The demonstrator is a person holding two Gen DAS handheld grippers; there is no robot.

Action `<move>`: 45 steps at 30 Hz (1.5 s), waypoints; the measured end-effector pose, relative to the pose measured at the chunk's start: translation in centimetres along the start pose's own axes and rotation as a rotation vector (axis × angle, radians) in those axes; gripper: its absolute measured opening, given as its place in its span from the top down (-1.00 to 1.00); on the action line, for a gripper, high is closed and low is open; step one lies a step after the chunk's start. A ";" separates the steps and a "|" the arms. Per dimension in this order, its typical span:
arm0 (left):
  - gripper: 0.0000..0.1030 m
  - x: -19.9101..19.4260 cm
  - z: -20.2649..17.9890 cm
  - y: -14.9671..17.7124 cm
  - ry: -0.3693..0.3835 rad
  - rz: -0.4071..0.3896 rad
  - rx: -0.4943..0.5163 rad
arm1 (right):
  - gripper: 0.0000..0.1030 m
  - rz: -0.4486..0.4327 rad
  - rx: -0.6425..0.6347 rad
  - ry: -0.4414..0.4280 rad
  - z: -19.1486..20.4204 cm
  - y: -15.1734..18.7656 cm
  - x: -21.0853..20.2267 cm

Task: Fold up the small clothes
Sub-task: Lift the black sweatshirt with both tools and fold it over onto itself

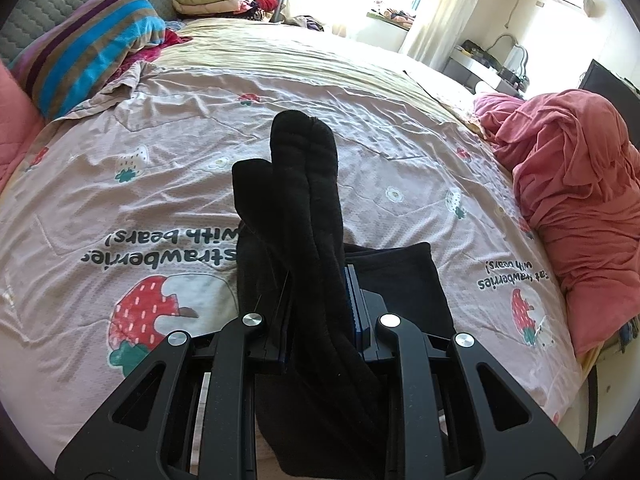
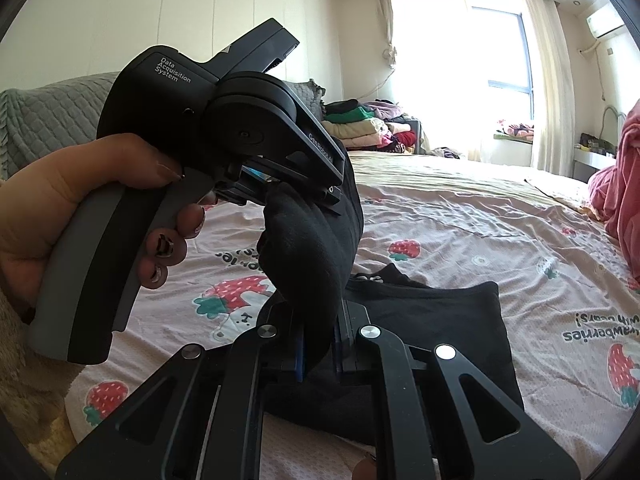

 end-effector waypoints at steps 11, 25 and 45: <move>0.72 0.9 -1.7 -0.2 -0.014 0.012 0.029 | 0.83 0.006 0.035 0.003 -1.4 0.5 -0.1; 0.72 2.7 -3.5 -0.4 -0.015 0.043 0.052 | 0.83 0.015 0.086 0.009 -3.2 1.4 -0.2; 0.72 5.7 -6.1 -0.5 -0.024 0.097 0.083 | 0.83 0.042 0.176 0.011 -5.9 2.7 0.1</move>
Point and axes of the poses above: each gripper's, at about its wrist camera, not at the fingertips, and x roughly the way its jaws point, z to its left, y to its underside, the point moved 1 cm from there along x, roughly the way its jaws point, and after that the axes turned 9 degrees about z, right-handed, at the moved point
